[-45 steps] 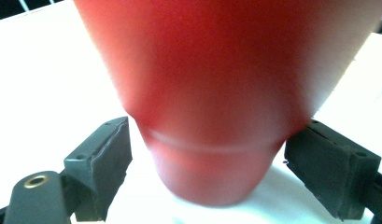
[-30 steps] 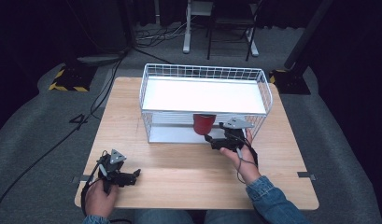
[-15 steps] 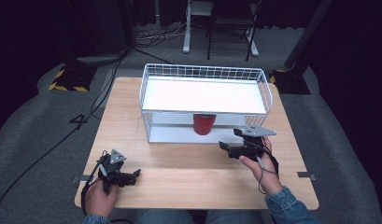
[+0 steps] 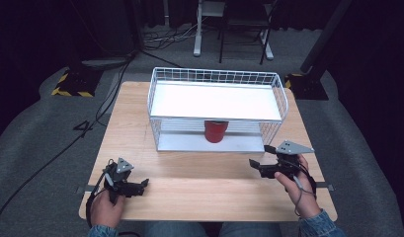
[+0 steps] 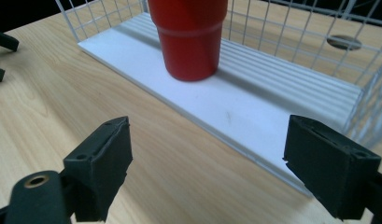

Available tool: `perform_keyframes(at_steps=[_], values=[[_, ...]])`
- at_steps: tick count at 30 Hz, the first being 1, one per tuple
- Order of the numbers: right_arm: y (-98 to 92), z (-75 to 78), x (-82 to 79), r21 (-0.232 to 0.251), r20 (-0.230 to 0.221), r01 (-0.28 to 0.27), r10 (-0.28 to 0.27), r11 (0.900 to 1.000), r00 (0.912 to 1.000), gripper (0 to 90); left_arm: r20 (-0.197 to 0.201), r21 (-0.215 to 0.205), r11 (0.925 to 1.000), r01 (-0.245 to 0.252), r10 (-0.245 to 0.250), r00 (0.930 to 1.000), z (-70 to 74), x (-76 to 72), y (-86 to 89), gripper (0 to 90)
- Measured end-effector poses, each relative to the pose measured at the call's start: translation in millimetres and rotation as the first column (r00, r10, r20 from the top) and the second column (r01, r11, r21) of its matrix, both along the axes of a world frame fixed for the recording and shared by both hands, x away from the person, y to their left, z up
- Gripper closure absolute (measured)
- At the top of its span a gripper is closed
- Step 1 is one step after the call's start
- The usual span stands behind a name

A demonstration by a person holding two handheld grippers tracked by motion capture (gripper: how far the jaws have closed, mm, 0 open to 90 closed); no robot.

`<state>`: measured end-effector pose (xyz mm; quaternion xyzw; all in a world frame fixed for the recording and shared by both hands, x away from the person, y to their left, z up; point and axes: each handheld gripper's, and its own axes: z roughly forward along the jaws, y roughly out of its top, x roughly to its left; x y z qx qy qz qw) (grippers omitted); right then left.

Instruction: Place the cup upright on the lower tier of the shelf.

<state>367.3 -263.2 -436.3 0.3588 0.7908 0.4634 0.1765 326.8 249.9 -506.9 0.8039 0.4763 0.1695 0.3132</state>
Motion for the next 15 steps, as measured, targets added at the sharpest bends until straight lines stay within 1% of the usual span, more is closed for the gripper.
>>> perform_keyframes(at_steps=[5, 8, 11, 15], values=[[-15.0, -4.0, -9.1, -0.019, -0.018, 0.025, -0.025, 1.0, 0.9995, 15.7, 0.0, -0.003, 1.0, -0.002, 0.002, 1.0, -0.1, 0.3, -0.2, 0.0], [-25.1, -10.2, -13.8, -0.019, -0.028, 0.046, -0.046, 0.999, 0.9985, 15.7, 0.0, -0.001, 1.0, -0.001, 0.001, 1.0, -0.1, 0.6, -0.2, 0.0], [-34.5, -16.8, -17.8, -0.034, -0.024, 0.074, -0.075, 0.997, 0.9969, 15.7, 0.001, -0.002, 1.0, -0.001, 0.002, 1.0, -0.1, 0.6, -0.2, 0.0], [-45.6, -25.7, -21.6, -0.03, -0.048, 0.099, -0.1, 0.995, 0.9938, 15.7, 0.0, -0.001, 1.0, -0.001, 0.001, 1.0, -0.1, 0.6, -0.2, 0.0]])
